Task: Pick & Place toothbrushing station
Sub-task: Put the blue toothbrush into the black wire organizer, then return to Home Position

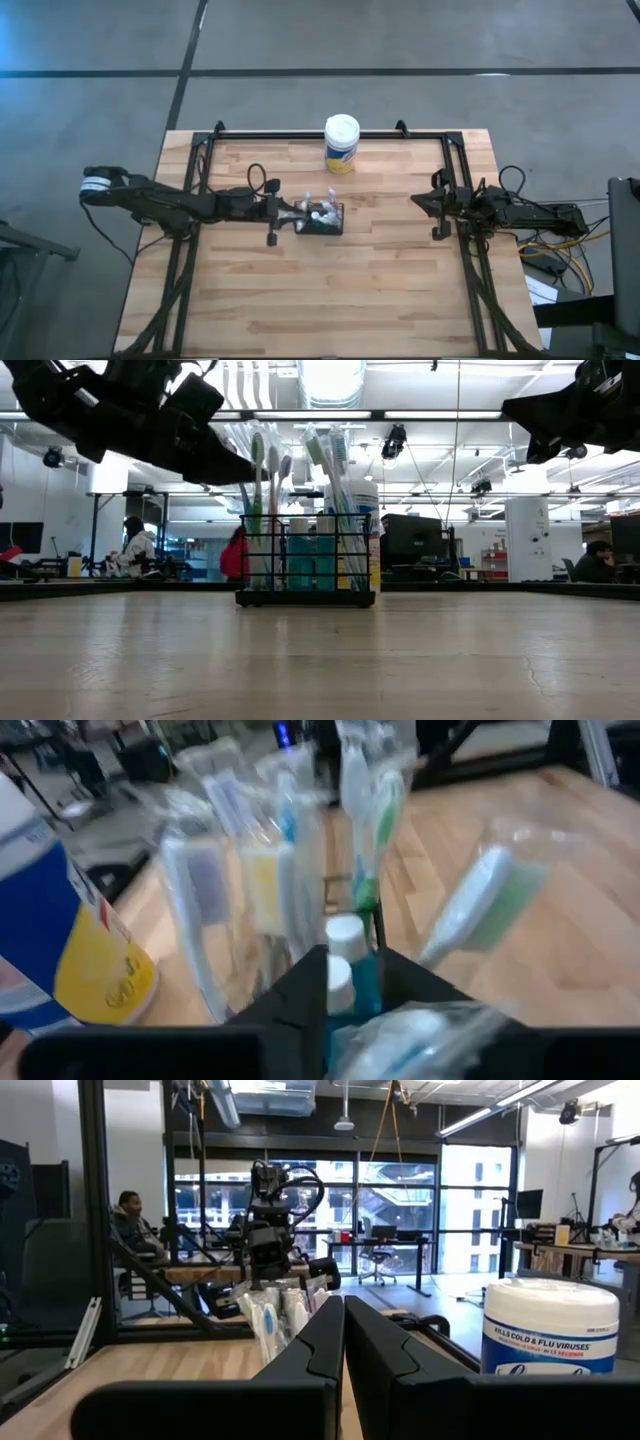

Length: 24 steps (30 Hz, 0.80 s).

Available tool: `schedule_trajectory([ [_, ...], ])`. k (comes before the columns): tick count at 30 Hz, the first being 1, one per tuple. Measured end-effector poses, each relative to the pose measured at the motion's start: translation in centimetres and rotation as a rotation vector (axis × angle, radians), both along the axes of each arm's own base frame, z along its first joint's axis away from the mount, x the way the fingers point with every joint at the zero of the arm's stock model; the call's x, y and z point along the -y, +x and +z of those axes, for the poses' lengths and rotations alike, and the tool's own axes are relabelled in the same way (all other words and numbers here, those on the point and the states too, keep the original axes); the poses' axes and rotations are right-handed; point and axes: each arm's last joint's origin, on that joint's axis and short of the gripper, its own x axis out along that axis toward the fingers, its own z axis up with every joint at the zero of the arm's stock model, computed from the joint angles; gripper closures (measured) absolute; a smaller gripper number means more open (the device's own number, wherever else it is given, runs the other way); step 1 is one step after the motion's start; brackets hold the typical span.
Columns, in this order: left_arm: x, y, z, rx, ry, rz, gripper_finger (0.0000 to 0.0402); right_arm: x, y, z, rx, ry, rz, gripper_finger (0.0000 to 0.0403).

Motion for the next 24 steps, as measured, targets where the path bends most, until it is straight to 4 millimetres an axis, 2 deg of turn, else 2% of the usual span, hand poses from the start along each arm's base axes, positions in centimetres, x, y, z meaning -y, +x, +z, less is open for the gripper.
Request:
schedule_trajectory([
  [6,0.0,0.6,0.7,-0.054,0.002,0.001,0.0230,0.0,0.0,0.0,-0.004,-0.002,-0.001,0.0394],
  [11,0.0,1.0,2.0,-0.084,0.020,-0.006,0.0185,0.0,0.0,0.0,-0.004,-0.002,-0.001,0.0394],
  [16,0.0,0.8,3.6,-0.097,0.022,-0.006,0.0167,0.0,0.0,0.0,-0.005,-0.002,0.000,0.0394],
  [24,0.0,-0.4,5.3,-0.059,0.003,0.004,0.0164,0.0,0.0,-0.1,-0.010,-0.002,0.000,0.0394],
])
